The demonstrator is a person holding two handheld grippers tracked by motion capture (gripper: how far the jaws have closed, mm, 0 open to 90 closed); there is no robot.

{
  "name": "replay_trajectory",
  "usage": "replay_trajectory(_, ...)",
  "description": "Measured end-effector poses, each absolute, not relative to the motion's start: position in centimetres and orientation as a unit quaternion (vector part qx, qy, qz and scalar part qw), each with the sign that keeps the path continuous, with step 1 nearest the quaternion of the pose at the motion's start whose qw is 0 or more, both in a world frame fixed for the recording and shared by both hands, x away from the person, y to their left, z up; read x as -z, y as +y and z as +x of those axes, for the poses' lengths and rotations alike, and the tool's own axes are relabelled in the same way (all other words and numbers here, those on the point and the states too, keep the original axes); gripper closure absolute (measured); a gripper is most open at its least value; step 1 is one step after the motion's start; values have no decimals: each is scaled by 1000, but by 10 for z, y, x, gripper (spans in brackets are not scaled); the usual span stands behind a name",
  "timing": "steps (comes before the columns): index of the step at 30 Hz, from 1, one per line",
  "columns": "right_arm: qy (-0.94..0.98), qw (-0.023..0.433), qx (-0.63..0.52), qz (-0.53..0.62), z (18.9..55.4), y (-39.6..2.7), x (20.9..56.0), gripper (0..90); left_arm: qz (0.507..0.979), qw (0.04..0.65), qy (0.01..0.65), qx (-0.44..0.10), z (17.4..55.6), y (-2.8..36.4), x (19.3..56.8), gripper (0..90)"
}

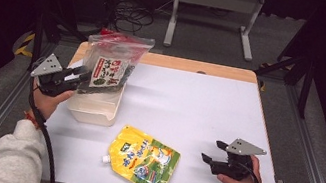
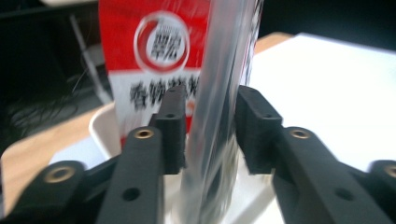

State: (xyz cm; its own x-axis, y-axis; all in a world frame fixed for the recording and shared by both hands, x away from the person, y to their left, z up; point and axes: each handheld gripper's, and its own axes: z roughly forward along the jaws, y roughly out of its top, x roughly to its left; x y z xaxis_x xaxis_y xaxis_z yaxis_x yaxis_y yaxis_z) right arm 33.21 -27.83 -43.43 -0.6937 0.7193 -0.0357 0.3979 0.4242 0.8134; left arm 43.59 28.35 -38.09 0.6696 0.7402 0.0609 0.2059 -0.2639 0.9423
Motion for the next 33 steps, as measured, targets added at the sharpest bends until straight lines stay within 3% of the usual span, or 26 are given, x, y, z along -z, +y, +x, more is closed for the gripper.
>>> replay_trajectory(3,824,189,-412,339,332,-278,435,275,770,474,320,-282,425,284,388,587)
replay_trajectory(5,826,187,-411,338,333,-277,435,274,768,480,321,-275,423,287,390,592)
replay_trajectory(8,829,185,-406,336,333,-275,436,273,774,469,330,-269,421,293,393,675)
replay_trajectory(20,835,182,-404,328,335,-271,436,269,763,481,321,-289,426,296,407,706)
replay_trajectory(33,839,181,-399,324,335,-269,437,268,785,469,317,-252,429,303,419,764)
